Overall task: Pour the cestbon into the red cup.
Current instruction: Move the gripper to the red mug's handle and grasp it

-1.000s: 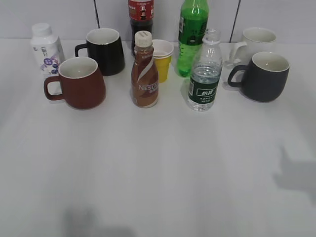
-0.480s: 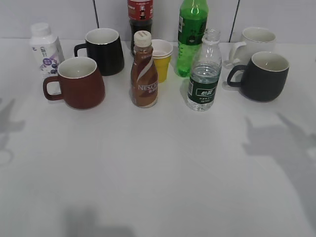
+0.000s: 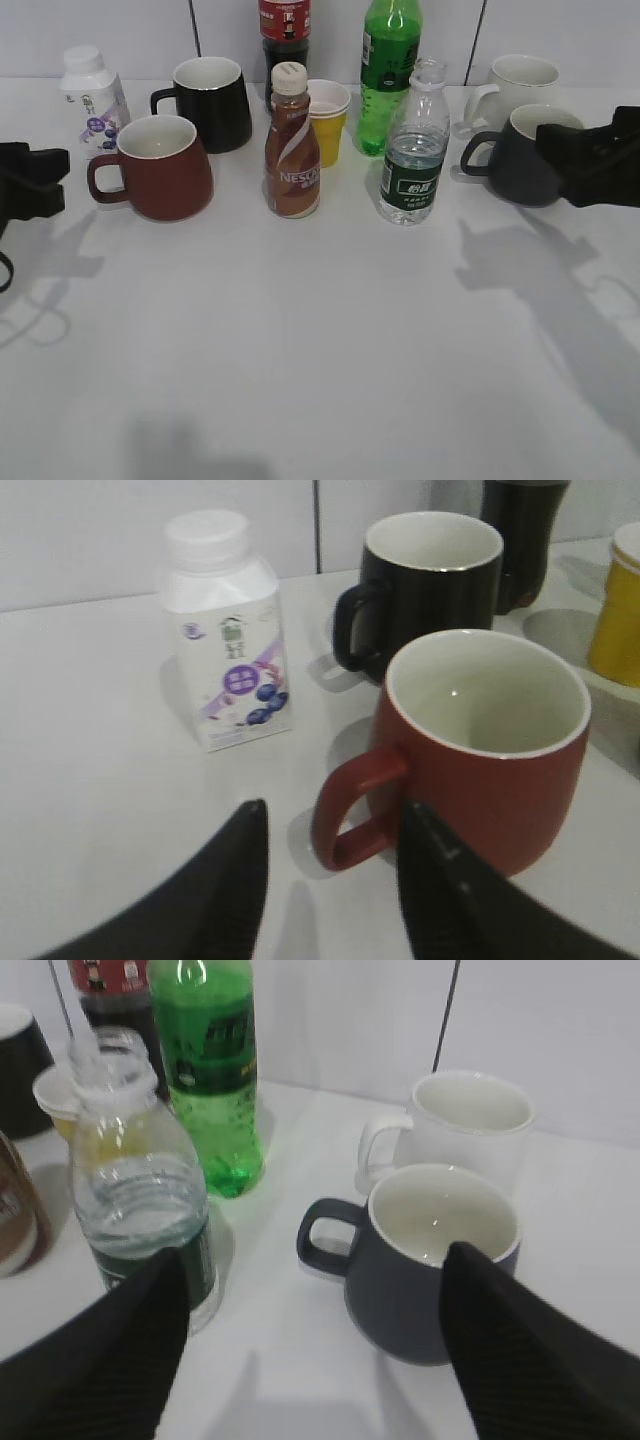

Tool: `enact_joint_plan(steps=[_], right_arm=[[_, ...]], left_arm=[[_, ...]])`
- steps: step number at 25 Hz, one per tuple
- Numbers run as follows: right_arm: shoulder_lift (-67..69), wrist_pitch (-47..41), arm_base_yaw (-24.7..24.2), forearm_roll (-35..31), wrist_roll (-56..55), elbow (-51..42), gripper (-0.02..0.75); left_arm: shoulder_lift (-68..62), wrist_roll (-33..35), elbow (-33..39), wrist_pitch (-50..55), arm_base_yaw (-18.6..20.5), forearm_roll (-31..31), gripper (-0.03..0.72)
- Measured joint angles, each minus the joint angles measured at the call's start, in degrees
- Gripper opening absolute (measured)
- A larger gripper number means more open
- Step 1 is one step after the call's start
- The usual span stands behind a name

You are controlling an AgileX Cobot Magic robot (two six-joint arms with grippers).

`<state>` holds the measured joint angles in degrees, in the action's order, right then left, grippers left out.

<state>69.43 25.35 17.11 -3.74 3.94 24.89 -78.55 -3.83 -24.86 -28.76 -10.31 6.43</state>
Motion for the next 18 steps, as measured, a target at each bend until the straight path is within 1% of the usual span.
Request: enact_joint_plan(steps=[3,6,10,15,18], right_arm=[[2.7,1.8,0.0,1.1,0.1,0.0,0.586],[3.5,3.0,0.0,1.9,0.1,0.0,0.586],[3.5,3.6,0.0,2.1,0.1,0.0,0.586],[3.5,3.7,0.0,2.1,0.1,0.0,0.586],[3.5,4.1,0.0,2.1,0.1,0.0,0.586]], left_arm=[[-3.5,0.0,0.0,-3.8,-0.1,-0.1,0.363],[-6.8,0.0,0.0,-6.7,-0.1,-0.2,0.375],[-11.7,0.0,0.0,-11.3,-0.1,-0.2,0.375],[-17.9,0.0,-0.1,-20.8,-0.1,-0.2,0.358],[-20.5,0.0,-0.1,-23.1,-0.1,-0.2,0.356]])
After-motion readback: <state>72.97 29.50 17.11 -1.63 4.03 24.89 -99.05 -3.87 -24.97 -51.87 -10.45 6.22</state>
